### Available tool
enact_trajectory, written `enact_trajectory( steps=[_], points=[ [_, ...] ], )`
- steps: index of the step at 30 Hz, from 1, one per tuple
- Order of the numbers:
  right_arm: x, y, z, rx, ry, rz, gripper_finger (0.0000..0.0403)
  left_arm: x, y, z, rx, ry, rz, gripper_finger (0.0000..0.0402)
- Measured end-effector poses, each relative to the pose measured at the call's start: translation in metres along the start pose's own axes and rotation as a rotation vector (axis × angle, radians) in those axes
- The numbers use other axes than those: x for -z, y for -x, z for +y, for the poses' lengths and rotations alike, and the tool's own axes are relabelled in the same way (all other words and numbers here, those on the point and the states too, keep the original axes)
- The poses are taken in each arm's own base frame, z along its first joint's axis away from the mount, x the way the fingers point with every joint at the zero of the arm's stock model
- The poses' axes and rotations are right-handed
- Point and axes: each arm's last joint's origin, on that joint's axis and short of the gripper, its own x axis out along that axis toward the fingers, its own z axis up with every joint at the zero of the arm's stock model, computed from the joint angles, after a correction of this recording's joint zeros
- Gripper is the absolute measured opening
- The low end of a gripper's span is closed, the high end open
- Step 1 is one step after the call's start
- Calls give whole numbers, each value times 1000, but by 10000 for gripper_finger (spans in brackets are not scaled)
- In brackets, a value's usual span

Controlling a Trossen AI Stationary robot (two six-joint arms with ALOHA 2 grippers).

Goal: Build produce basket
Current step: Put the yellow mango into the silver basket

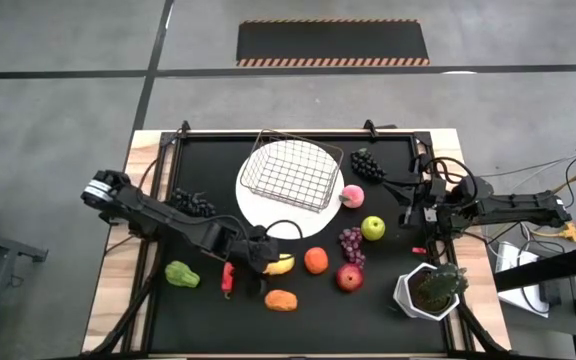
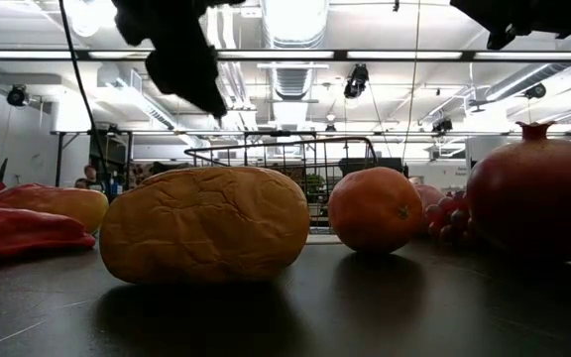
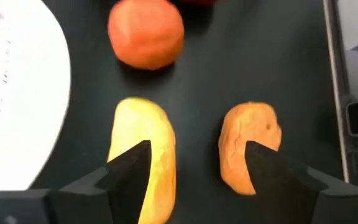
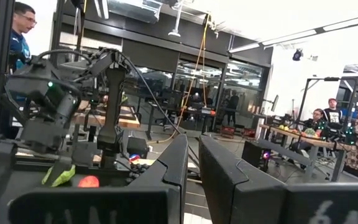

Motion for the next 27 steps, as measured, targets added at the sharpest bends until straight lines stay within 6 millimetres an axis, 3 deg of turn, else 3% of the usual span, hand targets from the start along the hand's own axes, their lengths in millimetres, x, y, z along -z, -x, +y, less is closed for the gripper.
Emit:
enact_trajectory(
  steps=[12, 27],
  points=[
    [0, 0, 0, -1, -1, 4, 31, 15, -49, 8, -144, -48, 97, 247],
    [1, 0, 0, -1, -1, 4, 31, 18, -53, 9, -152, -34, 99, 247]
  ],
)
